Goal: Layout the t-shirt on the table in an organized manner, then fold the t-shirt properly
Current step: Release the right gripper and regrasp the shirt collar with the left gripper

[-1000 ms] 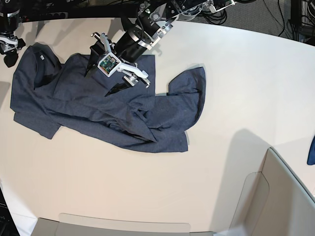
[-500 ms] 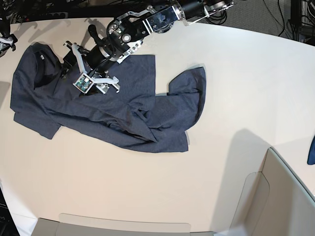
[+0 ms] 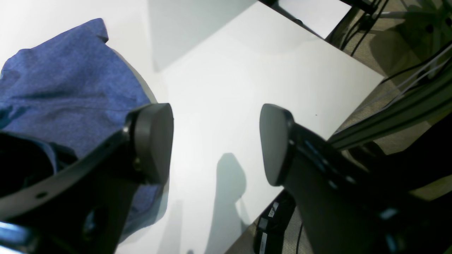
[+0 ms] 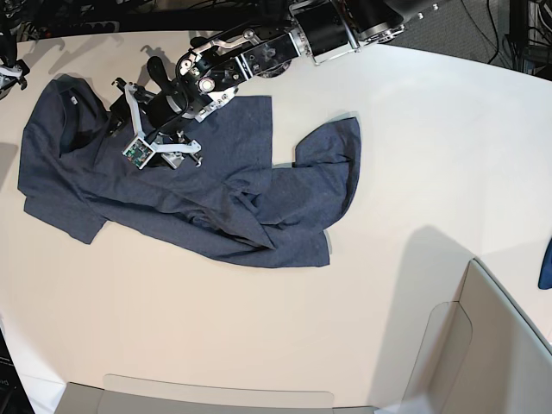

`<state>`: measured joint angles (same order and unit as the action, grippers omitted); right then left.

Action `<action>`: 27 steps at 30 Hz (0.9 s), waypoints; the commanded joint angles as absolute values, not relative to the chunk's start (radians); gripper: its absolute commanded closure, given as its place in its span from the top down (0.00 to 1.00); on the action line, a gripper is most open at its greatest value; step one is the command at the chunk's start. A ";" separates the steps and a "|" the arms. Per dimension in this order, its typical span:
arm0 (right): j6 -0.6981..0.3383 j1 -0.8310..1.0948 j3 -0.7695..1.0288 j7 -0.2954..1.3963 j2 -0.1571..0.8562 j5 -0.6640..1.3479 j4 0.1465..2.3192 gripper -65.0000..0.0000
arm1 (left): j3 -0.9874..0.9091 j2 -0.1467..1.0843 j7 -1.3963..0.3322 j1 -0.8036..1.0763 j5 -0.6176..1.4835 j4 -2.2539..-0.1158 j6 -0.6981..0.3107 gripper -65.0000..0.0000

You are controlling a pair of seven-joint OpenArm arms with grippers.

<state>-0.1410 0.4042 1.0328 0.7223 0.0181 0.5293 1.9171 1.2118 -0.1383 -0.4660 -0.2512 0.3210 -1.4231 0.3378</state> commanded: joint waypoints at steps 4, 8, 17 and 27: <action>-0.147 0.412 1.038 0.694 0.033 0.535 1.931 0.59 | 1.234 -0.157 -0.438 -0.295 0.314 -1.435 0.334 0.62; -0.148 0.409 1.038 0.696 0.042 0.535 1.900 0.59 | 1.313 -0.157 -0.438 -0.363 0.314 -1.423 0.334 0.62; -0.177 0.409 0.903 0.696 0.120 0.533 1.817 0.59 | 1.415 -0.157 -0.437 -0.389 0.314 -1.417 0.334 0.62; -0.177 0.335 0.725 0.688 0.117 0.363 1.824 0.59 | 1.408 -0.157 -0.378 -0.394 0.314 -1.385 0.334 0.62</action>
